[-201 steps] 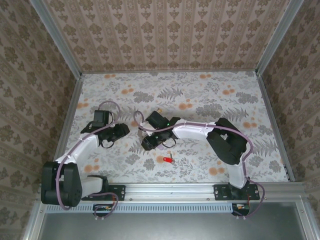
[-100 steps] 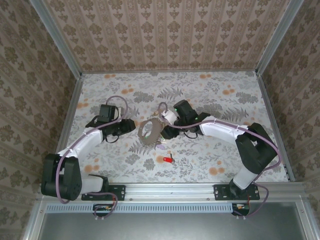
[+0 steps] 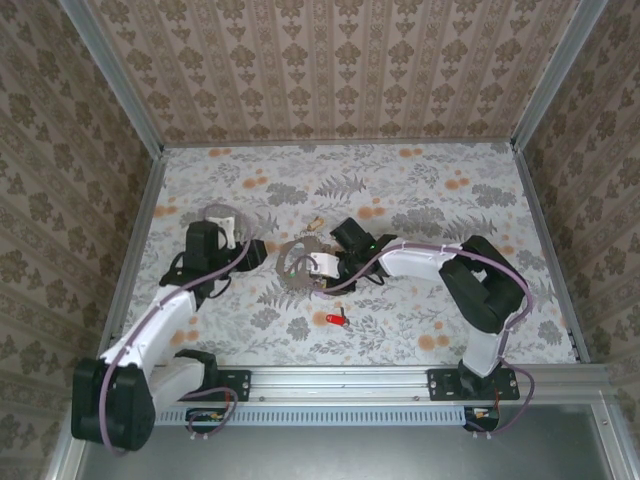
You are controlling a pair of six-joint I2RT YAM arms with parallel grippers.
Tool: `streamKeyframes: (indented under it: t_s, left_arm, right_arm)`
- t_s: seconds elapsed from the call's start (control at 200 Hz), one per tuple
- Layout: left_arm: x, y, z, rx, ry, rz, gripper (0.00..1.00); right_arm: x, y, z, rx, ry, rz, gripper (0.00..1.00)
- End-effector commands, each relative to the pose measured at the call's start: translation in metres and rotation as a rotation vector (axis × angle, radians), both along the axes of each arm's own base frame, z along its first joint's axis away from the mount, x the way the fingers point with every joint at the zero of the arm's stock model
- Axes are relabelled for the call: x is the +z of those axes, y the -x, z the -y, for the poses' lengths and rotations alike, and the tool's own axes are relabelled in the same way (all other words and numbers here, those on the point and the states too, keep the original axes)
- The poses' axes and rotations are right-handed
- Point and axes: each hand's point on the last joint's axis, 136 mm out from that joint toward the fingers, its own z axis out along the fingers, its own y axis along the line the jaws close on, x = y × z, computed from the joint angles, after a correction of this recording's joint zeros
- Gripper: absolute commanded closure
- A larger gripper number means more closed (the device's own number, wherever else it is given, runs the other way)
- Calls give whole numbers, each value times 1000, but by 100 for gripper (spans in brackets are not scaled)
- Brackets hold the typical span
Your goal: Put the keys on the keyring
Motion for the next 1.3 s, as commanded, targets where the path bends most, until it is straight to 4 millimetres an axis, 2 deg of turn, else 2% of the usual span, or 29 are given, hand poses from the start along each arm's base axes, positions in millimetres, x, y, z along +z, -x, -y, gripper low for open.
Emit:
streamKeyframes:
  t_s: [0.0,0.245,0.465,0.54,0.575,0.655,0.94,1.24,1.295]
  left_arm:
    - [16,-4,-6,11,-27,125,44]
    - [12,5,-10,15,-37,104,43]
    - [12,6,-9,11,-30,104,44]
    - [13,6,-8,7,-30,105,44]
    - [14,6,-8,5,-29,108,44]
    - [13,7,-8,6,-28,105,44]
    - [9,9,-3,-23,-25,122,45]
    - [3,8,-5,-3,-38,133,45]
    - [2,8,-7,6,-43,129,45]
  right_arm:
    - [6,-19,-10,27,4,124,70]
    - [0,-30,-14,1,20,170,70]
    - [-9,-29,-12,-13,40,148,74]
    - [-9,-28,-11,-18,40,132,81]
    - [-8,-27,-12,-20,29,119,88]
    - [1,-26,-13,-38,-19,83,93]
    - [38,-39,-13,-124,-231,-51,97]
    - [35,-59,-29,-156,-231,-100,96]
    - [33,-62,-33,-165,-221,-107,93]
